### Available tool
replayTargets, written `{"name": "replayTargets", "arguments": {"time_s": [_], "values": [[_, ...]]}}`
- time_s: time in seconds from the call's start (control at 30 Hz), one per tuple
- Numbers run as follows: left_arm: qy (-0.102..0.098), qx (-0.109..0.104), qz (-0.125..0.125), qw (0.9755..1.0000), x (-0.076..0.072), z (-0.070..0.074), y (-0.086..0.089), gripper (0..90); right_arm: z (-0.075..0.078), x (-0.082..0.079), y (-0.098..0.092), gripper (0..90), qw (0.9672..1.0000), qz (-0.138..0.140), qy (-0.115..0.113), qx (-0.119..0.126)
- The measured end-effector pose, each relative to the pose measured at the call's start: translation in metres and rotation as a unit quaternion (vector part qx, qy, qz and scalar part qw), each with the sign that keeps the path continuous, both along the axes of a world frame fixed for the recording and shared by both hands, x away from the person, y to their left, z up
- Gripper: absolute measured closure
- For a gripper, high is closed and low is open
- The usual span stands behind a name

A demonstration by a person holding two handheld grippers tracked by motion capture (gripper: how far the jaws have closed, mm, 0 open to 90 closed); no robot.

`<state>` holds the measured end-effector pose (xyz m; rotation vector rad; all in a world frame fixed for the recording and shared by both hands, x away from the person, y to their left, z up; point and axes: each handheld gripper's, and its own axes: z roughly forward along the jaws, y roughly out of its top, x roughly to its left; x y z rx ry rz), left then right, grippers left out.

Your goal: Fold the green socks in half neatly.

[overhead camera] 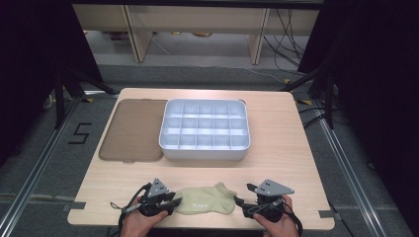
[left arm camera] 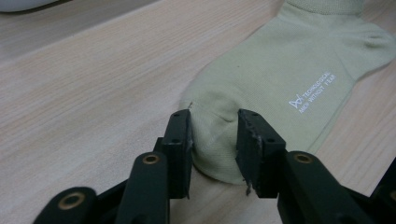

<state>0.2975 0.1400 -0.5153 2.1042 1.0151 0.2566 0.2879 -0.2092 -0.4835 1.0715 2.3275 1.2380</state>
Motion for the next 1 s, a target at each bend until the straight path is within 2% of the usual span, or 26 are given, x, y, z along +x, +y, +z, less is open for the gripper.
{"name": "replayTargets", "arguments": {"time_s": [0.03,0.1,0.13,0.17,0.2,0.23,0.27,0.3,0.33,0.37,0.43,0.47,0.5,0.53,0.63,0.67,0.77,0.8,0.83,0.93,1.0], "values": [[-0.003,0.001,0.000,1.0000,0.000,0.000,0.000,69.7,0.000,-0.001,0.000,35.6,1.0000,-0.002,0.004,-0.003],[-0.002,-0.004,0.001,1.0000,0.000,-0.001,0.000,75.2,-0.001,0.000,0.001,35.4,1.0000,0.003,0.006,0.004],[0.000,-0.009,0.006,0.9999,-0.001,-0.001,-0.001,76.9,0.000,-0.002,0.003,35.5,0.9998,0.004,0.015,0.014],[-0.002,-0.009,0.008,0.9999,-0.002,-0.001,-0.002,78.2,0.000,-0.002,0.004,35.8,0.9994,0.018,0.022,0.021],[-0.005,-0.005,0.008,0.9999,-0.001,-0.001,-0.002,80.0,0.000,-0.003,0.006,36.2,0.9996,0.013,0.018,0.019],[-0.005,-0.011,0.006,0.9999,-0.002,0.000,-0.003,80.7,-0.001,-0.002,0.008,37.3,0.9995,0.018,0.019,0.019],[-0.007,-0.005,-0.009,0.9999,-0.001,0.001,0.000,81.4,-0.001,-0.003,0.010,41.4,0.9993,0.024,0.023,0.014],[-0.006,-0.014,-0.004,0.9999,-0.001,0.001,0.000,82.2,-0.001,-0.003,0.012,45.1,0.9992,0.033,0.018,0.015],[-0.009,-0.021,-0.002,0.9997,-0.001,0.001,-0.001,82.5,-0.001,-0.004,0.014,45.9,0.9987,0.037,0.031,0.018],[-0.009,-0.018,0.000,0.9998,-0.001,0.002,0.000,82.6,-0.002,-0.002,0.017,48.0,0.9987,0.044,0.020,0.016],[-0.012,-0.012,-0.004,0.9998,-0.001,0.003,0.001,83.0,-0.003,-0.001,0.023,53.8,0.9983,0.053,0.020,0.010],[-0.015,-0.021,0.000,0.9997,-0.002,0.004,0.001,83.1,-0.003,-0.001,0.025,56.4,0.9978,0.062,0.022,0.009],[-0.015,-0.021,0.000,0.9997,-0.002,0.004,0.001,83.2,-0.003,-0.001,0.025,56.4,0.9978,0.062,0.022,0.009],[-0.014,-0.013,-0.010,0.9998,-0.002,0.005,0.001,83.3,-0.004,0.000,0.031,62.8,0.9969,0.076,0.021,0.000],[-0.021,-0.015,-0.007,0.9996,-0.002,0.007,0.000,83.3,-0.005,0.001,0.040,70.2,0.9969,0.076,0.019,-0.003],[-0.023,-0.006,-0.008,0.9997,-0.002,0.008,0.001,83.3,-0.005,0.002,0.042,72.7,0.9963,0.083,0.021,-0.008],[-0.021,-0.011,-0.009,0.9997,-0.003,0.009,0.002,83.3,-0.007,0.003,0.049,80.7,0.9950,0.096,0.022,-0.015],[-0.023,-0.012,-0.001,0.9997,-0.003,0.011,0.002,83.3,-0.008,0.005,0.051,83.1,0.9944,0.102,0.020,-0.017],[-0.025,-0.020,-0.004,0.9995,-0.004,0.011,0.002,83.3,-0.009,0.006,0.053,85.0,0.9938,0.107,0.024,-0.018],[-0.023,-0.015,-0.011,0.9996,-0.004,0.011,0.003,83.3,-0.012,0.010,0.061,89.8,0.9922,0.121,0.026,-0.013],[-0.022,-0.024,-0.007,0.9995,-0.004,0.011,0.003,83.3,-0.013,0.013,0.066,90.0,0.9915,0.126,0.028,-0.016]]}}
